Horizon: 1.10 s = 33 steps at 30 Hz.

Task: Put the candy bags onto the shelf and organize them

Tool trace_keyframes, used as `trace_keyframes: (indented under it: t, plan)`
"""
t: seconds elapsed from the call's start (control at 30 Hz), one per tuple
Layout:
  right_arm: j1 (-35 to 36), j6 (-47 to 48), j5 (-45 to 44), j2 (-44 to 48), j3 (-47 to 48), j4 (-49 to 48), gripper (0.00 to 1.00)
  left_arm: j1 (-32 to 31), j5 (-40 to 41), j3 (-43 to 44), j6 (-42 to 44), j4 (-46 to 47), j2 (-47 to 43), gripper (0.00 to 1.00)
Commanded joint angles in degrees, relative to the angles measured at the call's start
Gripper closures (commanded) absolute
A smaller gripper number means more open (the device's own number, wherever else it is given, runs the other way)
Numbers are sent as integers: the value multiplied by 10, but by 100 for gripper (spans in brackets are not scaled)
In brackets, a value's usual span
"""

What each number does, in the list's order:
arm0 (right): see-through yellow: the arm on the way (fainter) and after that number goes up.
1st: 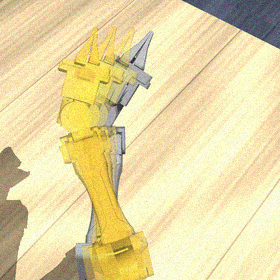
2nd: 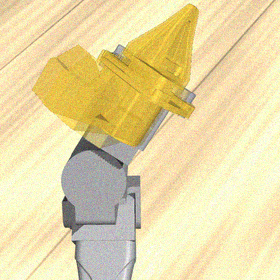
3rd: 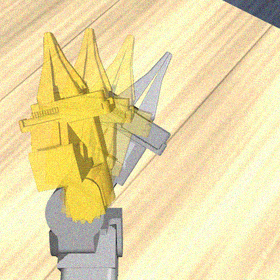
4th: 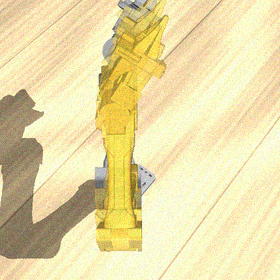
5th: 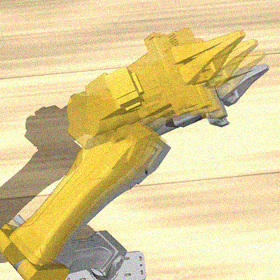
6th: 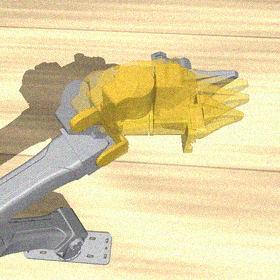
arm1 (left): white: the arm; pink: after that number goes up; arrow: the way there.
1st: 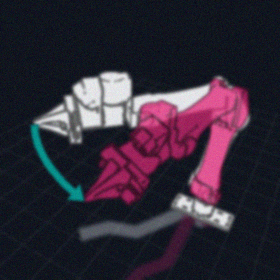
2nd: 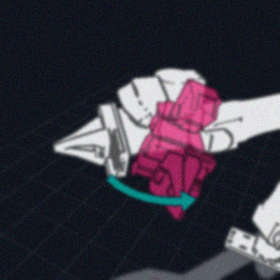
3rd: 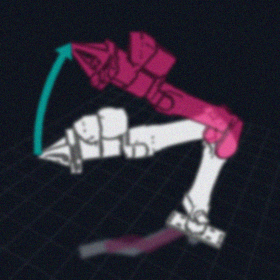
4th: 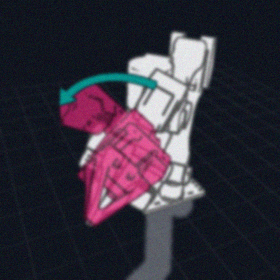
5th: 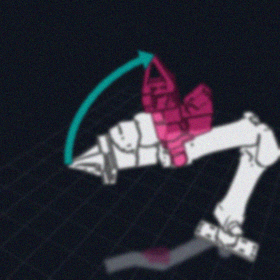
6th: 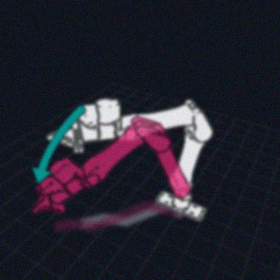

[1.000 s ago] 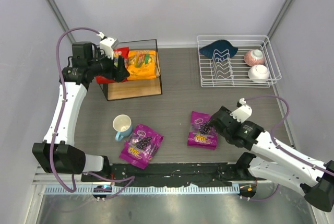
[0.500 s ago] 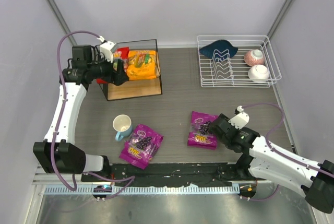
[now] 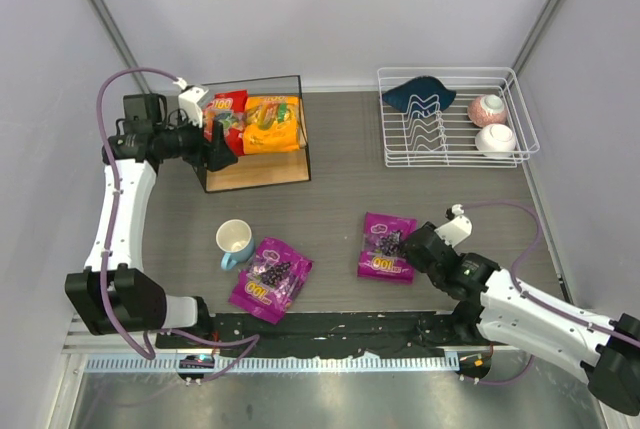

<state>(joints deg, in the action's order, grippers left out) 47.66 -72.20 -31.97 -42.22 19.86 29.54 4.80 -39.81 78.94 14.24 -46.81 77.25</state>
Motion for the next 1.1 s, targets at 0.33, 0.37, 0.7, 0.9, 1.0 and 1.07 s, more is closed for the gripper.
trace_keyframes:
  t: [0.33, 0.37, 0.7, 0.9, 1.0, 1.07]
  plan:
    - [2, 167, 11, -5, 33, -109, 99, 32, -60, -11, 26, -28, -6, 23]
    - [2, 157, 10, -16, 40, -111, 99, 34, -59, -12, 25, -27, -9, 23]
    - [12, -67, -36, -94, 0, -214, 99, 38, -66, -19, 11, -18, -8, 22]
    - [38, -59, -65, -136, 58, -233, 99, 41, -67, -17, 6, -15, -5, 23]
    - [43, -45, -17, -167, 104, -203, 90, 41, -70, -19, -7, -7, -3, 23]
    - [50, -31, 9, -181, 121, -187, 72, 41, -77, -21, -15, -2, 2, 23]
